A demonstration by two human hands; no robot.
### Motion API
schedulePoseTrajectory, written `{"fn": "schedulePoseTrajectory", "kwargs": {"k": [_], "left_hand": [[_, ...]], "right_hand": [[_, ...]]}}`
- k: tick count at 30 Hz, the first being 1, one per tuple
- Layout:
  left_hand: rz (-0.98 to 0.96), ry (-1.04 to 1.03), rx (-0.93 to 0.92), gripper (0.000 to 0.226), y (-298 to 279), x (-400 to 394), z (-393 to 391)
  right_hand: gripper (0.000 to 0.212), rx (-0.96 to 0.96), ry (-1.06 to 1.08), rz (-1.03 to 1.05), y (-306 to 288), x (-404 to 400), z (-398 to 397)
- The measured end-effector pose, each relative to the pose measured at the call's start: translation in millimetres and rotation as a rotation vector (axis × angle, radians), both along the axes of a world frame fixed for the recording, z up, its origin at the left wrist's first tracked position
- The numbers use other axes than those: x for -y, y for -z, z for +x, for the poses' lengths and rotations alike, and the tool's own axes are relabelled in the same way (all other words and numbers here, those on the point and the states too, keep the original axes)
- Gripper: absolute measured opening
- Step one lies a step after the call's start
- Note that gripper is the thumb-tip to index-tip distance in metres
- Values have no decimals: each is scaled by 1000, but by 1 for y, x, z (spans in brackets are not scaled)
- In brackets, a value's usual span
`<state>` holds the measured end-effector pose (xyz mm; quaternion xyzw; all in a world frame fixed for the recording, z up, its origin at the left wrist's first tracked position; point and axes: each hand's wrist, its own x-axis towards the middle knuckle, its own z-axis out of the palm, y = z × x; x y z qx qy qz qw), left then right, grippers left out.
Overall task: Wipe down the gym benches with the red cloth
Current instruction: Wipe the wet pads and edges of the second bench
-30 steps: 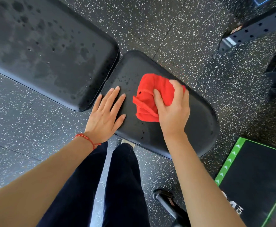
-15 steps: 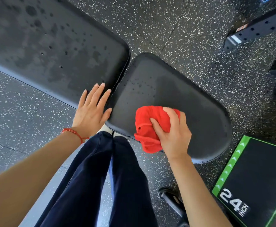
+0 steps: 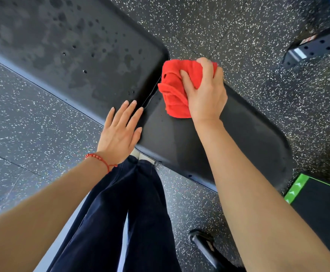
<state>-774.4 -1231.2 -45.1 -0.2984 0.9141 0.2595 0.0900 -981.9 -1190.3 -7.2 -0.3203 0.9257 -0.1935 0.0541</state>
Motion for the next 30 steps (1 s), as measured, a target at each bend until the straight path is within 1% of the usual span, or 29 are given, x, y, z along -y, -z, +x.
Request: {"fn": "schedulePoseTrajectory", "kwargs": {"k": [6, 13, 18, 21, 27, 30], "left_hand": [[-2, -42, 28, 58, -4, -8, 6], [-12, -96, 55, 62, -13, -22, 27], [-39, -82, 67, 60, -19, -19, 42], [-62, -81, 72, 60, -21, -11, 46], [-58, -110, 31, 60, -24, 8, 41], [-39, -97, -1, 60, -24, 25, 38]], "right_hand": [[45, 68, 16, -42, -6, -20, 26], [38, 93, -131, -70, -13, -52, 73], [35, 66, -157, -86, -14, -73, 91], [35, 85, -128, -98, -17, -77, 98], [37, 210, -19, -136, -27, -66, 102], [37, 236, 72, -192, -33, -52, 111]]}}
